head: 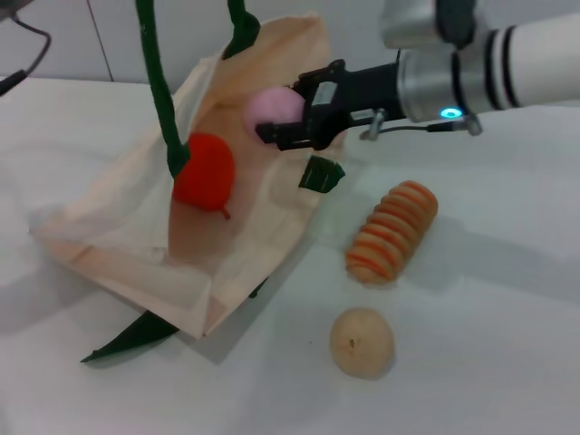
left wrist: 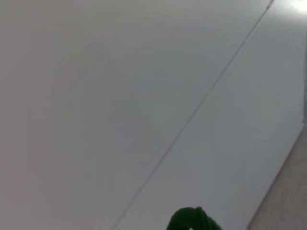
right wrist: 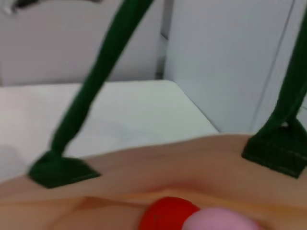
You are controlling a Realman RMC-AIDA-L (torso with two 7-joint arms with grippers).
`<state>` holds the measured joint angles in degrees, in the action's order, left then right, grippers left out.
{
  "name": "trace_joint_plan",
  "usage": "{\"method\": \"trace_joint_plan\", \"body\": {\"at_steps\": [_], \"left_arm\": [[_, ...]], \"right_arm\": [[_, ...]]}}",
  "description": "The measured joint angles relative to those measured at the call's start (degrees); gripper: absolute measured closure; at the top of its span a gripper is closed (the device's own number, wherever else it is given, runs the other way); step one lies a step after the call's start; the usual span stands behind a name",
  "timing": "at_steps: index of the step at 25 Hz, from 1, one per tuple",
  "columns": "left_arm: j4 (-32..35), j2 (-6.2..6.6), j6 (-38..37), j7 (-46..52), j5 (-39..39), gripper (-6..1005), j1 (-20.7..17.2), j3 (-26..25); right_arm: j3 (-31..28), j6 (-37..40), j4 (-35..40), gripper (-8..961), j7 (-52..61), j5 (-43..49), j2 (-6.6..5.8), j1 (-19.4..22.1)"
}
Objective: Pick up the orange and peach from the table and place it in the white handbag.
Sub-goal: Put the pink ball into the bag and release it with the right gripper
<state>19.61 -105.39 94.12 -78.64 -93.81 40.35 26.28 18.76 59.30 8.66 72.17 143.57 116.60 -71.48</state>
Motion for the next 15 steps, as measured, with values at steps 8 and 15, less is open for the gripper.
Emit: {"method": "trace_joint_plan", "body": {"at_steps": [8, 15], "left_arm": [[-1.55, -0.87, -0.17, -0.83, 2.63, 856, 3.19, 0.0], [-2.54, -1.76, -0.42, -1.7, 3.79, 854, 5.06, 0.0]], "right_arm": [[-0.35, -15.38, -7.2, 368, -3.16, -0.06, 0.27, -2.51], [-2.94, -19.59, -9.88, 360, -7.53, -0.09, 0.54, -3.67]]}}
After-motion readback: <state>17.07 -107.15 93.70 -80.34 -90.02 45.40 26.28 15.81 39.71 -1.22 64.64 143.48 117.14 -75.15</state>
